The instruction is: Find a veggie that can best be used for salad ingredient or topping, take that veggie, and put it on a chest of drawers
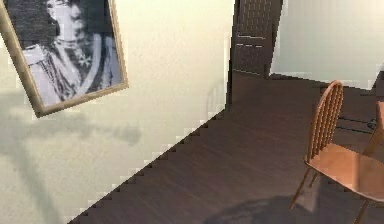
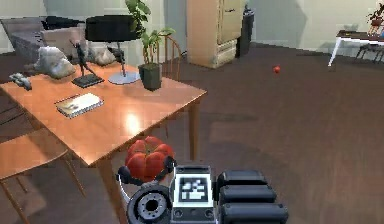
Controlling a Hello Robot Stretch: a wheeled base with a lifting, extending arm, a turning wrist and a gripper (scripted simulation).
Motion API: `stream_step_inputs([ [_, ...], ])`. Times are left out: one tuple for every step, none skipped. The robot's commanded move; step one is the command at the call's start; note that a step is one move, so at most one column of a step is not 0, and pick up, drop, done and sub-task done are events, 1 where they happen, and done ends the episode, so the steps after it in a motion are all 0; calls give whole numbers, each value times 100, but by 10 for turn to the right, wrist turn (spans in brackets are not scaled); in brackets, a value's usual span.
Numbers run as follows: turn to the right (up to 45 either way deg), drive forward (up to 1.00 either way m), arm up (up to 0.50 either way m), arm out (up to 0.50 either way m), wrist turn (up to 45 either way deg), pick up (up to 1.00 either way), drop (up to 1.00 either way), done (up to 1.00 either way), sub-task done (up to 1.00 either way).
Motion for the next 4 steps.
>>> stream_step_inputs([
  [0,100,0,0,0,0,0,0,0],
  [60,0,0,0,0,0,0,0,0],
  [0,25,0,0,0,0,0,0,0],
  [300,0,0,0,0,0,0,0,0],
])
